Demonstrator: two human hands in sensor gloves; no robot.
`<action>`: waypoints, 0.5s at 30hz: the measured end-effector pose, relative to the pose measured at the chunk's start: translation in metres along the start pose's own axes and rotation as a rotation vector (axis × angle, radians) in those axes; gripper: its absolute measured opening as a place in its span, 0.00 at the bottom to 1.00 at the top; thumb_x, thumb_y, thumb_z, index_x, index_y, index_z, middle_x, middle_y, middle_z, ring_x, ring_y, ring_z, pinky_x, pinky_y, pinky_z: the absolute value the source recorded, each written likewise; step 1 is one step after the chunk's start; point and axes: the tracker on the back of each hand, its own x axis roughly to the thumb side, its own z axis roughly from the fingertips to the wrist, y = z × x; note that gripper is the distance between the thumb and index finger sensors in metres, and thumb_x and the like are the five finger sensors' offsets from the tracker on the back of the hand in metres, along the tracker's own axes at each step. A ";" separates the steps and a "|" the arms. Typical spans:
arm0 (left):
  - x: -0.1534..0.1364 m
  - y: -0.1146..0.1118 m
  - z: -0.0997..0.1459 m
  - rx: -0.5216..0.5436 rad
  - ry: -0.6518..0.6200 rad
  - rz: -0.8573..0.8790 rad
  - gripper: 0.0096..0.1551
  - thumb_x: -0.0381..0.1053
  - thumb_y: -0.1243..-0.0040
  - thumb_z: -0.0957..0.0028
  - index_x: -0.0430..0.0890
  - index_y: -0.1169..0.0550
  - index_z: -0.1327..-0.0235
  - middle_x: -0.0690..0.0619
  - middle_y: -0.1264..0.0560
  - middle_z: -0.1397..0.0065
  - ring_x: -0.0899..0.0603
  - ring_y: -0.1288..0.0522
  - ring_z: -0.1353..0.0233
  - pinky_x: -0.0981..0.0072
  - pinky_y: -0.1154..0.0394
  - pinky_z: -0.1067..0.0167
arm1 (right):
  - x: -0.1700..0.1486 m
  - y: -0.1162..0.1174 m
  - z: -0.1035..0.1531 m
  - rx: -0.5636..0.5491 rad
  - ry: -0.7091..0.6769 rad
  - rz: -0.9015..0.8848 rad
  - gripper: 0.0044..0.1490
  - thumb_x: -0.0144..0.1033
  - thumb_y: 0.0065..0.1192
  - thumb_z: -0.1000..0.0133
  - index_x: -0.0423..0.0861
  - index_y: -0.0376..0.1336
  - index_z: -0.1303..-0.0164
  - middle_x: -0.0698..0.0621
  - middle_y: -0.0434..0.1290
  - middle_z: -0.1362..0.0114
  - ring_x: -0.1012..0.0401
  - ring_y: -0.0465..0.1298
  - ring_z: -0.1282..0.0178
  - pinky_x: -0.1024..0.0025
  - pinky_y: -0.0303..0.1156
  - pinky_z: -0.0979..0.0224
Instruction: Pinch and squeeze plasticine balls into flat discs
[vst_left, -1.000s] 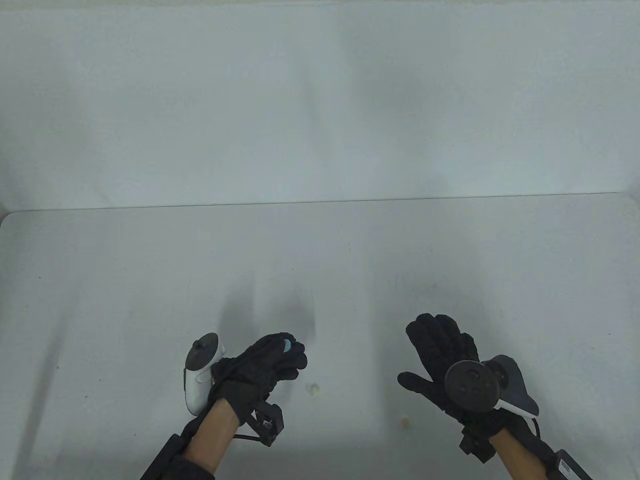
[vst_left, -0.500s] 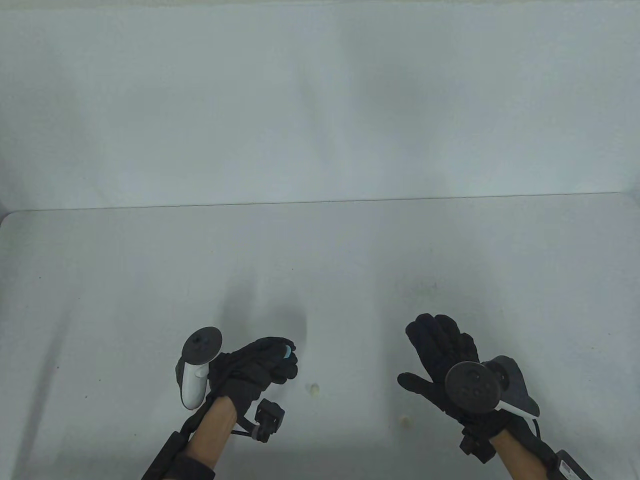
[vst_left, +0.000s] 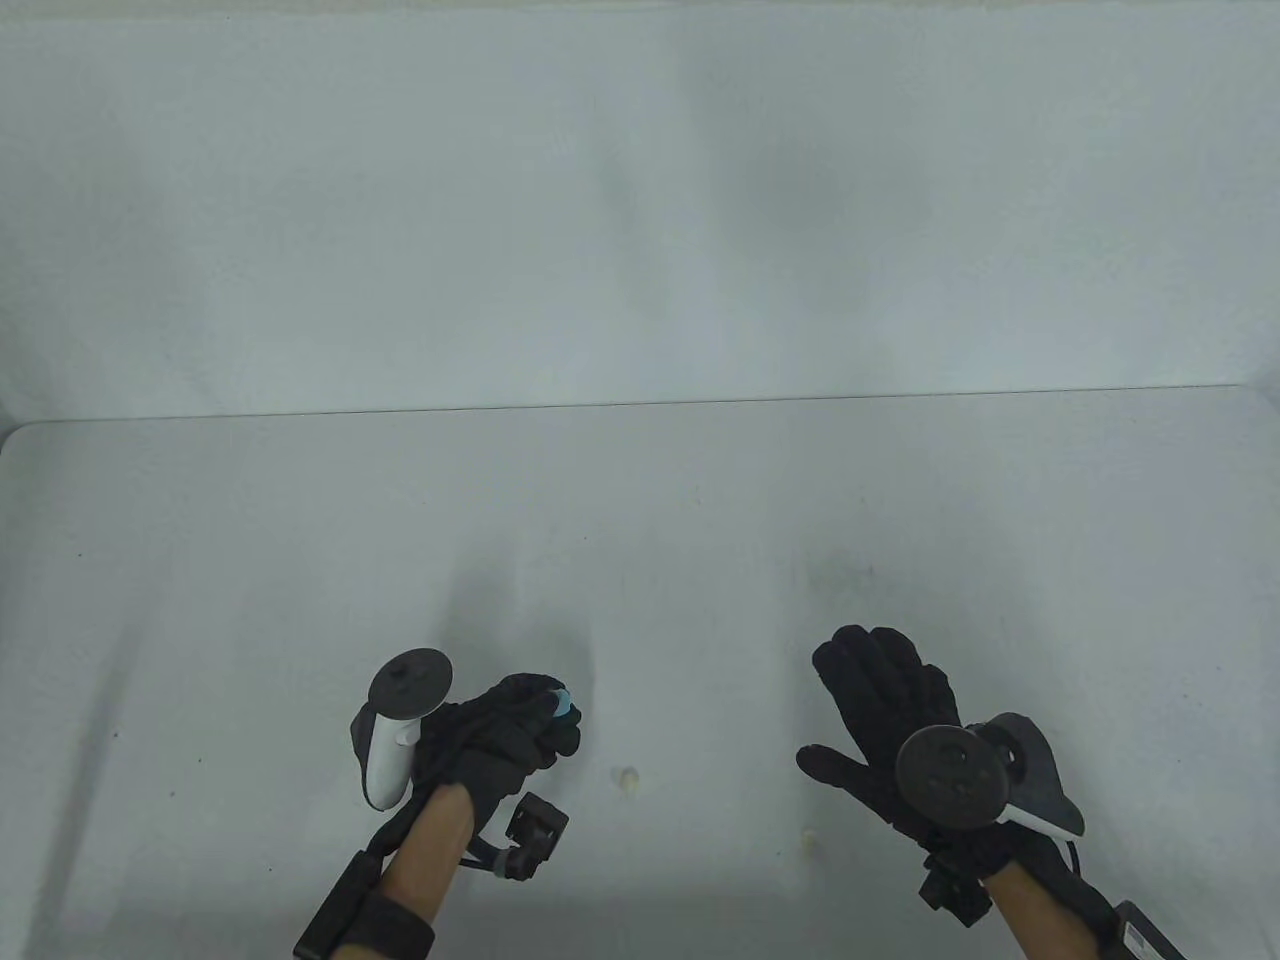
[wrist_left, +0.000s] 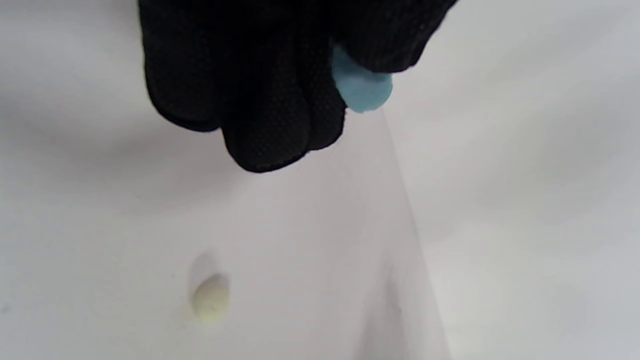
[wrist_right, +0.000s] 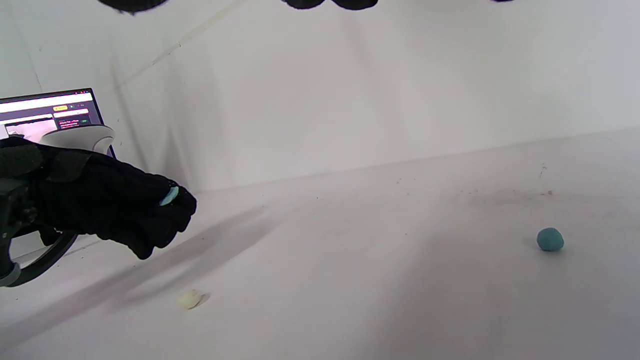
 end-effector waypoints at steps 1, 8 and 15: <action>0.000 0.000 -0.001 0.003 0.011 -0.022 0.27 0.41 0.46 0.41 0.34 0.27 0.30 0.39 0.22 0.34 0.37 0.16 0.39 0.46 0.22 0.38 | 0.000 0.000 0.000 -0.002 -0.001 0.000 0.55 0.68 0.40 0.40 0.42 0.41 0.12 0.38 0.44 0.09 0.33 0.46 0.13 0.26 0.52 0.24; 0.012 -0.001 -0.016 0.024 0.060 -0.299 0.26 0.42 0.39 0.44 0.35 0.20 0.35 0.43 0.18 0.41 0.42 0.13 0.46 0.50 0.20 0.42 | 0.002 0.000 0.001 -0.007 -0.015 -0.001 0.55 0.68 0.40 0.39 0.42 0.41 0.12 0.38 0.44 0.09 0.33 0.47 0.13 0.26 0.52 0.24; 0.019 -0.011 -0.030 0.063 0.080 -0.532 0.25 0.43 0.37 0.46 0.36 0.21 0.37 0.45 0.16 0.42 0.43 0.12 0.47 0.53 0.18 0.42 | 0.002 -0.001 0.002 -0.008 -0.020 -0.004 0.55 0.68 0.40 0.39 0.42 0.41 0.12 0.38 0.44 0.09 0.33 0.46 0.13 0.26 0.52 0.24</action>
